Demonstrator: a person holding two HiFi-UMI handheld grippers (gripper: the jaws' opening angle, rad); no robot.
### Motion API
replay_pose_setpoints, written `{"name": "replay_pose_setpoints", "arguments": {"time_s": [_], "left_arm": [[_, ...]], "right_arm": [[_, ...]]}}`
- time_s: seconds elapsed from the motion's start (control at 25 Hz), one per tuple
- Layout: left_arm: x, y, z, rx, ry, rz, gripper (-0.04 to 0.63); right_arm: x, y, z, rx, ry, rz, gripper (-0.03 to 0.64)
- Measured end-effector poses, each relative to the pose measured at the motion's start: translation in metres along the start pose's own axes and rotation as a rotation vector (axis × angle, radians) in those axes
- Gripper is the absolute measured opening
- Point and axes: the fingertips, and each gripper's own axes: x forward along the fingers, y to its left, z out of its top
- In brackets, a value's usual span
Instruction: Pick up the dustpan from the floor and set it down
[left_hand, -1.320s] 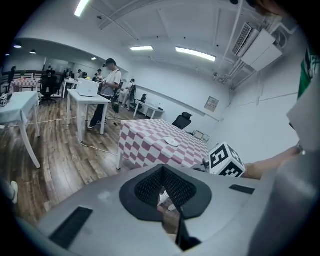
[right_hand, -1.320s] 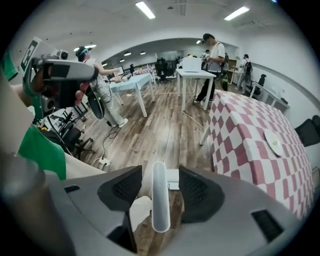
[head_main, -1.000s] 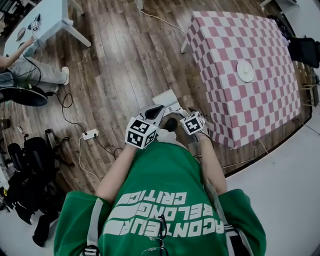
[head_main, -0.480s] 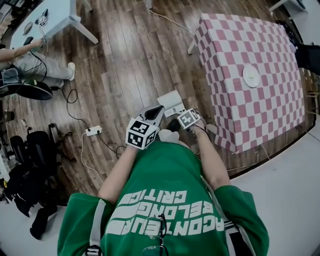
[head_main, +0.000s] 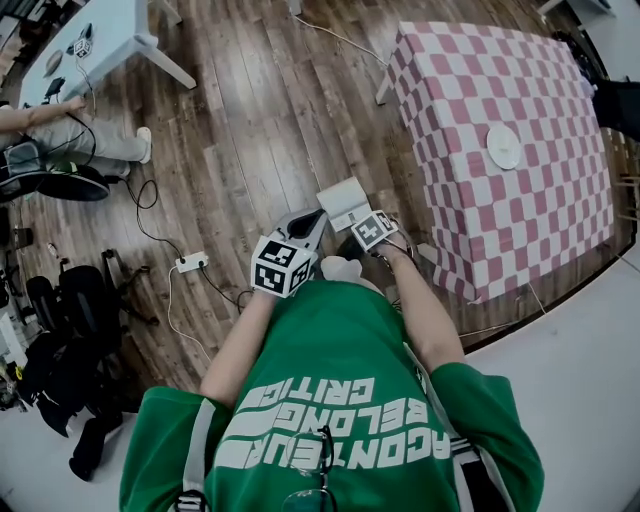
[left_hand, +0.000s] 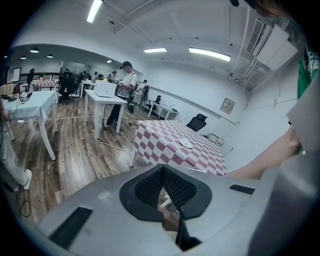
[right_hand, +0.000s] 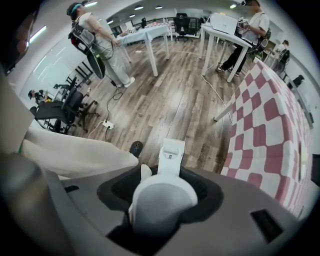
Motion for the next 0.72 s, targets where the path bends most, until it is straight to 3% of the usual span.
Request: {"name": "replay_pose_setpoints", "arguments": {"time_s": [0.28, 0.72], "left_arm": [[0.004, 0.000, 0.000, 0.009, 0.008, -0.004, -0.005], [0.001, -0.001, 0.002, 0.015, 0.000, -0.001, -0.005]], "right_arm": [[0.001, -0.005, 0.003, 0.002, 0.021, -0.026, 0.219], [-0.004, -0.027, -0.010, -0.021, 0.019, -0.221, 0.114]]}}
